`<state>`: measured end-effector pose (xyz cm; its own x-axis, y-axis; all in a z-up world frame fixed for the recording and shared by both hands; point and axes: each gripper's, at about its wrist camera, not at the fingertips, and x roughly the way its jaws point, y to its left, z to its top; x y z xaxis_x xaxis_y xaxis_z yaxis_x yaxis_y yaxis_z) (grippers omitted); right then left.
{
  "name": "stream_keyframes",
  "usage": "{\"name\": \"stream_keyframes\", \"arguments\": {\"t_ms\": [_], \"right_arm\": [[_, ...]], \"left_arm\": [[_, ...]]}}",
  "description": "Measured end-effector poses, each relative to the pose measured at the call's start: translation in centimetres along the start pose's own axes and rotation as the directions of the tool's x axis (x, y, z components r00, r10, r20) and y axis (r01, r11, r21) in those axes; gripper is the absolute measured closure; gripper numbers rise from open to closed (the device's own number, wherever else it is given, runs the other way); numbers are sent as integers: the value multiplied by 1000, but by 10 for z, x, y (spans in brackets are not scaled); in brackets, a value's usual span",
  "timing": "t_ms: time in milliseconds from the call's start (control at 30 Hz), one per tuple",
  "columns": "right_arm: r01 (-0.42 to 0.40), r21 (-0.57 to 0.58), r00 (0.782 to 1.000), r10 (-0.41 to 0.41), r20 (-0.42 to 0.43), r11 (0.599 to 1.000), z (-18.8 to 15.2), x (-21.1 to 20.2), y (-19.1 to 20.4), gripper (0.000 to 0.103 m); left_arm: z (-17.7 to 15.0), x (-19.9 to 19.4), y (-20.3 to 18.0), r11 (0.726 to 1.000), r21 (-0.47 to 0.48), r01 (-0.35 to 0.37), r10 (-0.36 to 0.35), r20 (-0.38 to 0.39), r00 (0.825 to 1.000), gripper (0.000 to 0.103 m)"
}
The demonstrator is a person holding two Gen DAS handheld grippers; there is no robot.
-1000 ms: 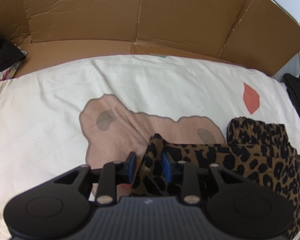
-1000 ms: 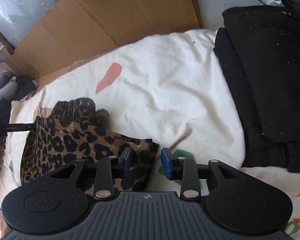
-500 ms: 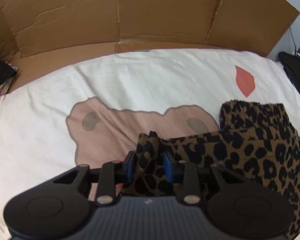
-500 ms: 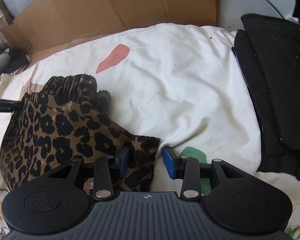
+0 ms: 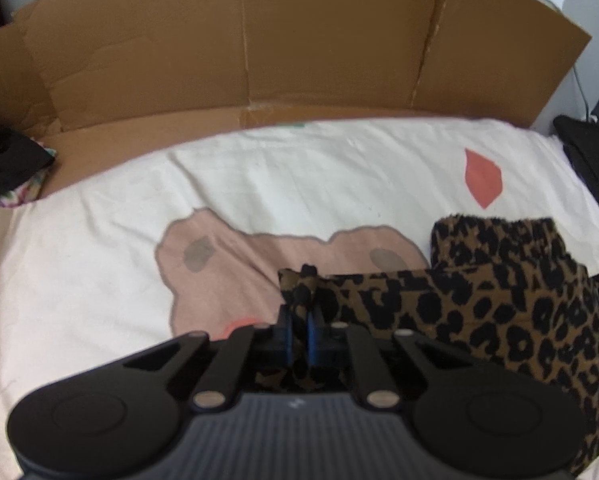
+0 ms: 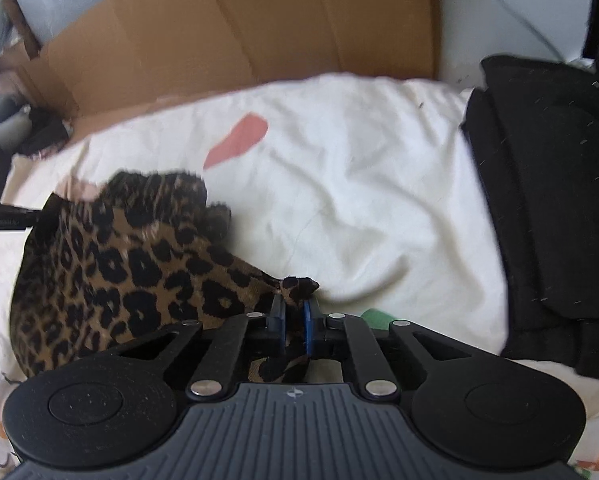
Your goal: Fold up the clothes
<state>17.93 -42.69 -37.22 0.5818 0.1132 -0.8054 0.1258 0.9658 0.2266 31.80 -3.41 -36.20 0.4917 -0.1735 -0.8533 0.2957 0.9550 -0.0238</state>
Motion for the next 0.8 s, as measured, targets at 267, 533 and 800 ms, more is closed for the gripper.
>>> {"name": "stream_keyframes", "arguments": {"t_ms": [267, 533, 800], "right_arm": [[-25, 35, 997, 22, 74, 999, 8, -33, -3, 97], [-58, 62, 990, 49, 135, 996, 16, -55, 1, 97], [-71, 67, 981, 58, 186, 995, 27, -68, 5, 97]], "left_arm": [[1, -23, 11, 998, -66, 1, 2, 39, 999, 96], [7, -53, 19, 991, -134, 5, 5, 71, 997, 96], [19, -66, 22, 988, -152, -3, 18, 101, 995, 96]]}}
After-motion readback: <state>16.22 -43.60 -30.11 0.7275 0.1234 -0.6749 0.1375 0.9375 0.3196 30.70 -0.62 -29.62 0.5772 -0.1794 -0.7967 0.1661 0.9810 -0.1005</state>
